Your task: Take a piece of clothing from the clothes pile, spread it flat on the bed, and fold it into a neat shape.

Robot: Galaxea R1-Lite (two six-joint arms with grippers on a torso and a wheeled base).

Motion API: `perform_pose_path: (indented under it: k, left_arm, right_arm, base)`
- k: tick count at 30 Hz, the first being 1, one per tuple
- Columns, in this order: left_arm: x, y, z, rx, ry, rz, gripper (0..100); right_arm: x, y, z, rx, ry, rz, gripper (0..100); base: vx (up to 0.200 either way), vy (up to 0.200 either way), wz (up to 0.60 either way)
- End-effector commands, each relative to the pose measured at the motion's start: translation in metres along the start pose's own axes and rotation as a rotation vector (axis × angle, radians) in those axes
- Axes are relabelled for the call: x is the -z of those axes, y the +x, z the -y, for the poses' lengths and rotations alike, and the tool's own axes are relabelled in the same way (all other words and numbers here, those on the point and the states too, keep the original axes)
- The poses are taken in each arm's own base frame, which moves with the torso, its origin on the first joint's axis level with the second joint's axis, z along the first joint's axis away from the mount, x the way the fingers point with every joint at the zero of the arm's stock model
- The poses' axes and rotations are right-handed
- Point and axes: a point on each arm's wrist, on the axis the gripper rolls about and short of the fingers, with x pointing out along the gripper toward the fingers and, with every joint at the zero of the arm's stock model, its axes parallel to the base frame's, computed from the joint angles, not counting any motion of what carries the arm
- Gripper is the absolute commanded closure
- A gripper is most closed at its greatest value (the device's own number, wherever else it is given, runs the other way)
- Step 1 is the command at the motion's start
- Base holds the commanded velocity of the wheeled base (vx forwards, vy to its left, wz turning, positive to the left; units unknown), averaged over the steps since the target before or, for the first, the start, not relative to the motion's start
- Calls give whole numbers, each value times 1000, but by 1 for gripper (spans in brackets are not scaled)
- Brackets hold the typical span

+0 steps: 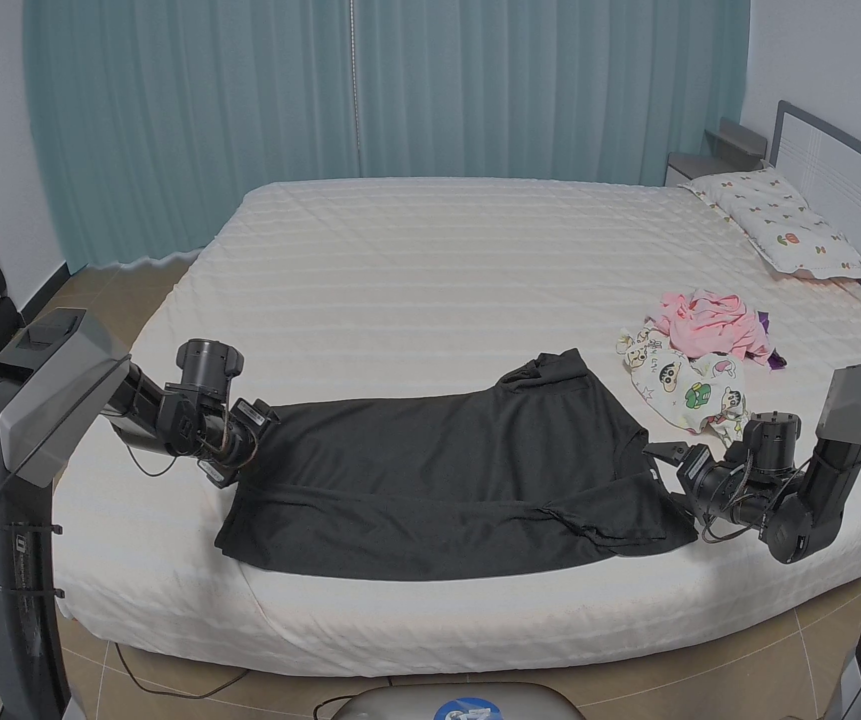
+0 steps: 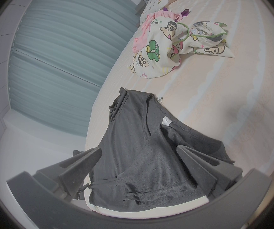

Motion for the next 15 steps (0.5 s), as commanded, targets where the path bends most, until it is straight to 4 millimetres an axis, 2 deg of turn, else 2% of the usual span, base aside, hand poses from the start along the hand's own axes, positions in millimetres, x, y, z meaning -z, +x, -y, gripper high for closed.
perform_pose_path:
  k: [1,2,4,7,10,12,14,15]
  left_arm:
    - [-16,-10,-8,15,-19,-5,0]
    - [-17,-11,-8,16,-20,-7,0]
    - [-26,-26,-16,57,-13,-65,0]
    - [-33,-38,-27,89,64,-134,0]
    - [-27,-42,-41,79,159,-183,0]
    - [-14,-45,-61,48,315,-244,0]
    - [-11,-45,-66,40,344,-255,0]
    - [-1,-46,-79,19,436,-297,0]
  right_arm:
    - [1,1,1,2,1,-3,0]
    - [1,1,1,2,1,-3,0]
    - [1,1,2,5,2,-5,0]
    - [2,0,2,8,1,-9,0]
    - [3,0,2,9,1,-12,0]
    - [3,1,2,8,0,-11,0]
    - [3,0,3,11,1,-13,0]
    - [4,1,3,12,1,-16,0]
  base:
    - [0,0,0]
    - [0,0,0]
    - [0,0,0]
    - [0,0,0]
    - [0,0,0]
    - [0,0,0]
    - [0,0,0]
    - [0,0,0]
